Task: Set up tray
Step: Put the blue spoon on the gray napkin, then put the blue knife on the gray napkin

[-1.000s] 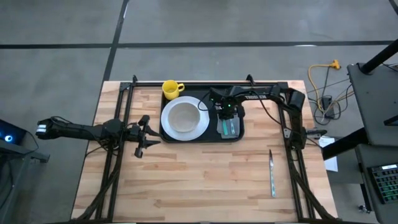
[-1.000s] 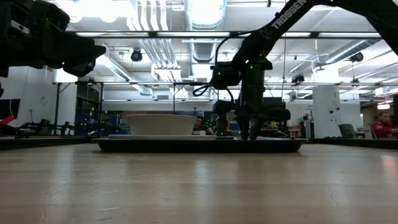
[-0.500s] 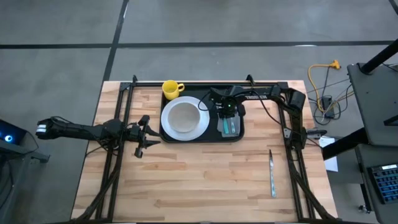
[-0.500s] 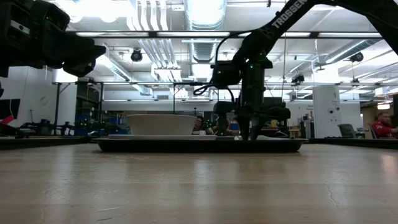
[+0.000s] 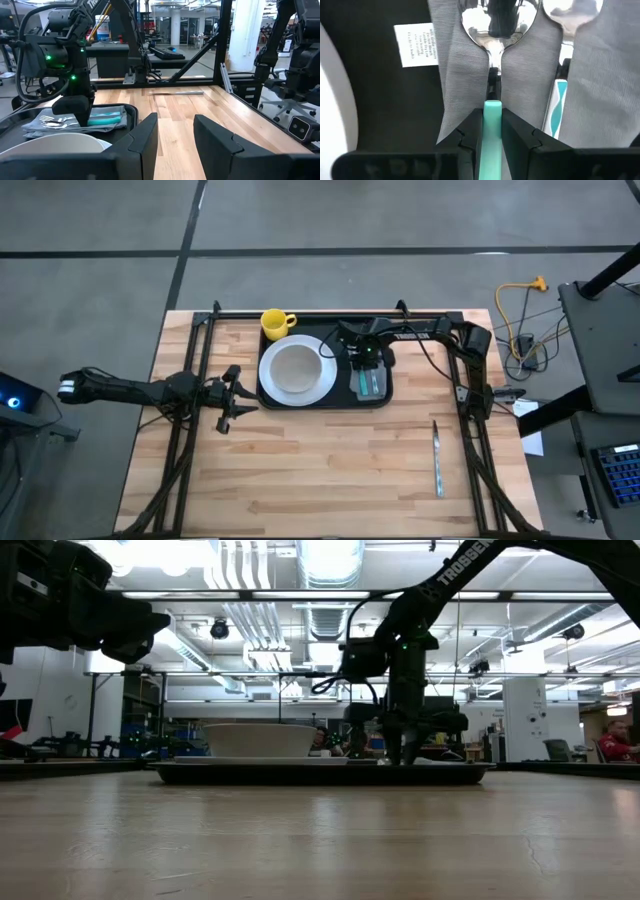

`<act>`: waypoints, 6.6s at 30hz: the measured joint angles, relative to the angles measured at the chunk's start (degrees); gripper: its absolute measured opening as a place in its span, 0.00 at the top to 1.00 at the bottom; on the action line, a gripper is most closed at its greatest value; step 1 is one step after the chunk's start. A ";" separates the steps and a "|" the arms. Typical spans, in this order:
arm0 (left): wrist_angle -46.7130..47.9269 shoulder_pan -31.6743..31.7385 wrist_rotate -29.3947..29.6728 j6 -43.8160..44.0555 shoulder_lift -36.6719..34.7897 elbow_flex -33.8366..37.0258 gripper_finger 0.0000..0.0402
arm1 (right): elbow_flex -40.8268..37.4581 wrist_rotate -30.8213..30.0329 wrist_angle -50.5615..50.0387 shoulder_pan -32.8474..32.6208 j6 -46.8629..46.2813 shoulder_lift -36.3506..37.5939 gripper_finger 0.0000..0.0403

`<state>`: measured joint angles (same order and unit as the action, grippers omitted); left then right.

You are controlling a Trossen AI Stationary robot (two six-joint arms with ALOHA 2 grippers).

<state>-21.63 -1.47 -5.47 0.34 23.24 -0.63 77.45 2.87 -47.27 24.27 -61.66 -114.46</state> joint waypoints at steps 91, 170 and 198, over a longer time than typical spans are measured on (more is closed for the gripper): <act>0.00 0.02 0.02 0.01 -0.02 0.03 0.73 | 0.87 2.98 -2.85 0.33 -9.96 0.48 0.86; 0.00 0.00 0.02 0.00 0.00 0.00 0.73 | -24.50 6.28 -18.84 -36.64 -46.90 30.99 0.27; 0.00 0.01 0.02 0.02 -0.02 0.03 0.73 | -34.62 1.74 -5.77 -67.95 -77.25 32.15 0.27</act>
<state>-21.63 -1.47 -5.45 0.36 23.22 -0.60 42.83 4.61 -53.05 -43.68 -138.91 -82.31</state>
